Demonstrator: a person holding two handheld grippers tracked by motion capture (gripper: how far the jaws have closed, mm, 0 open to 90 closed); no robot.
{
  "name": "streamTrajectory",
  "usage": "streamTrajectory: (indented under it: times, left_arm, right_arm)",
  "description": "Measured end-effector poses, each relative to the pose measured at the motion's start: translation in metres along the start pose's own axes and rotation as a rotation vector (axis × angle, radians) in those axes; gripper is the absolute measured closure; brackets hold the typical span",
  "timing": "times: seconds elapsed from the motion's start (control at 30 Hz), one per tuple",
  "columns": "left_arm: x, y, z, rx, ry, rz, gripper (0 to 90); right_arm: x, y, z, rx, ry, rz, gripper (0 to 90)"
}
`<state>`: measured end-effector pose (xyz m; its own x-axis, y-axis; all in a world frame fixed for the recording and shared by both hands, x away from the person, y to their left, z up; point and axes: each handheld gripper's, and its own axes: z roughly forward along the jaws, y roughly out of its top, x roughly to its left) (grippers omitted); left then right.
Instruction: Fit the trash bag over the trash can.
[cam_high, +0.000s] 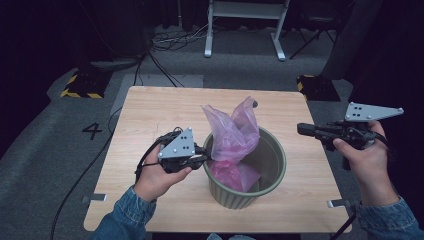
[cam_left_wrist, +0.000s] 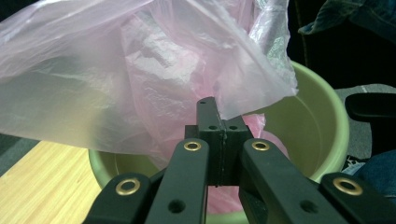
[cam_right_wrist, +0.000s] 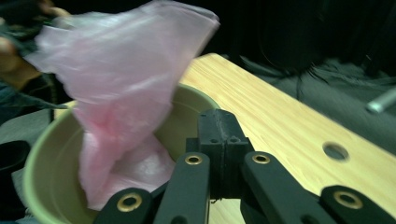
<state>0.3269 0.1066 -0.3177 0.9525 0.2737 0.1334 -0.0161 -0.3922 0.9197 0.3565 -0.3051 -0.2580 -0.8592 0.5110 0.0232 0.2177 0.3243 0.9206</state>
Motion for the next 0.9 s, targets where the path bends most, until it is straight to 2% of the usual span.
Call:
streamTrajectory:
  times: [0.13,0.2,0.33,0.43,0.5,0.57,0.63,0.67,0.7,0.73,0.77,0.83,0.9]
  left_arm:
    - [-0.002,0.006,0.016,0.021,-0.011,0.025,89.9]
    - [-0.003,0.008,0.023,0.033,-0.013,0.038,89.9]
    - [-0.004,0.012,0.036,0.051,-0.028,0.055,89.9]
    - [-0.005,0.015,0.044,0.065,-0.035,0.065,89.9]
    - [-0.007,0.016,0.049,0.068,-0.038,0.07,89.9]
    - [-0.009,0.017,0.051,0.07,-0.04,0.079,89.9]
    - [-0.01,0.018,0.052,0.067,-0.043,0.081,89.9]
    - [-0.01,0.018,0.052,0.068,-0.044,0.083,89.9]
    - [-0.01,0.018,0.052,0.071,-0.043,0.083,89.9]
    - [-0.009,0.017,0.051,0.069,-0.043,0.08,89.9]
    - [-0.009,0.016,0.049,0.069,-0.043,0.078,89.9]
    - [-0.008,0.013,0.046,0.064,-0.044,0.066,89.9]
    - [-0.006,0.009,0.041,0.054,-0.036,0.048,89.9]
  right_arm:
    - [0.014,0.011,0.012,-0.018,0.041,-0.071,73.5]
    - [0.019,0.016,0.019,-0.011,0.061,-0.092,65.4]
    - [0.029,0.023,0.028,-0.002,0.115,-0.118,58.9]
    - [0.034,0.025,0.034,0.01,0.165,-0.112,55.8]
    - [0.038,0.024,0.041,0.04,0.193,-0.094,51.2]
    - [0.041,0.019,0.053,0.102,0.214,-0.074,44.2]
    - [0.044,0.012,0.064,0.189,0.164,-0.072,39.0]
    - [0.045,0.009,0.069,0.224,0.134,-0.084,40.0]
    - [0.044,0.005,0.072,0.252,0.103,-0.086,45.6]
    - [0.043,0.003,0.073,0.27,0.086,-0.088,59.2]
    - [0.042,0.002,0.072,0.277,0.104,-0.082,71.1]
    - [0.038,0.001,0.068,0.259,0.138,-0.043,85.2]
    - [0.035,0.002,0.06,0.231,0.117,-0.044,89.1]
